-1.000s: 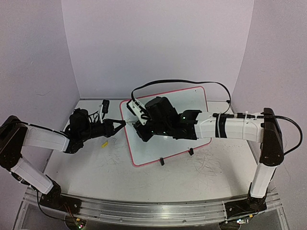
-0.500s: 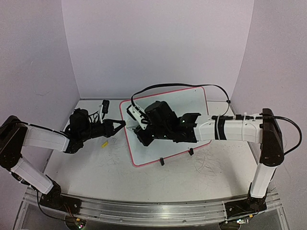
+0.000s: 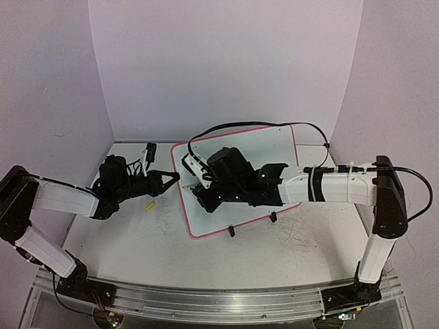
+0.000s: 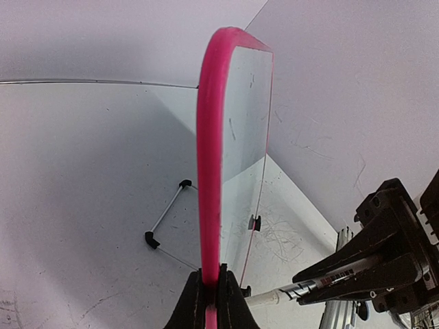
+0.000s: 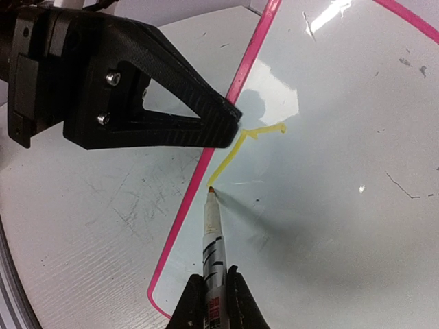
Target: Write a sentence on the whiteboard
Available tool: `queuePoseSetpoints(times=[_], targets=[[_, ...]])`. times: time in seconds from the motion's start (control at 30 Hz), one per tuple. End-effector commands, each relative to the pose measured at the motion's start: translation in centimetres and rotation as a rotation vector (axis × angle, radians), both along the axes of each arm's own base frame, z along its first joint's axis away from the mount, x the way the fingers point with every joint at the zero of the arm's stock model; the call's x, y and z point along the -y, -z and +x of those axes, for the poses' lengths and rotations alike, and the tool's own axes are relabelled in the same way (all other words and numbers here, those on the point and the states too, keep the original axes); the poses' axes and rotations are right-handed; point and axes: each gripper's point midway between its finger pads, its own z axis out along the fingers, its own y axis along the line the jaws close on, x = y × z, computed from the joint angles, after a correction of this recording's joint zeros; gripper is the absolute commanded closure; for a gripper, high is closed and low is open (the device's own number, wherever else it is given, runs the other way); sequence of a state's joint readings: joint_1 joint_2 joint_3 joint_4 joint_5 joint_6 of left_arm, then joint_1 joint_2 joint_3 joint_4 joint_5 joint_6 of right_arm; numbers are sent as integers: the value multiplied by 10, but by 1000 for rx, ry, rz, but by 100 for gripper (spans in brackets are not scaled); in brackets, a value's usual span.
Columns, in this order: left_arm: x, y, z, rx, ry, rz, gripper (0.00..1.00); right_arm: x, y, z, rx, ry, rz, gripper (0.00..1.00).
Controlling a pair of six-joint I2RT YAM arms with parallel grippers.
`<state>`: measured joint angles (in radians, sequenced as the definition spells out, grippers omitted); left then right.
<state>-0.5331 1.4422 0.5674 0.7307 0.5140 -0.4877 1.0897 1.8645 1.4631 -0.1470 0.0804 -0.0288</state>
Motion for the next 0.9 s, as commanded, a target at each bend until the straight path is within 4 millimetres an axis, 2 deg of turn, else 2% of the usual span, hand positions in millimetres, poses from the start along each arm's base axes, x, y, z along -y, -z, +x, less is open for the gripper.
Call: queuePoseSetpoints(times=[0.0, 0.07, 0.37, 0.87], targets=[[1, -22, -6, 80, 24, -22, 100, 4, -56, -4, 40, -5, 124, 100], [0, -23, -6, 82, 23, -23, 100, 4, -61, -1, 49, 2, 134, 100], [-1, -24, -7, 85, 20, -24, 100, -1, -50, 9, 61, 35, 107, 100], [1, -24, -6, 85, 25, -21, 100, -8, -40, 12, 56, 29, 88, 100]])
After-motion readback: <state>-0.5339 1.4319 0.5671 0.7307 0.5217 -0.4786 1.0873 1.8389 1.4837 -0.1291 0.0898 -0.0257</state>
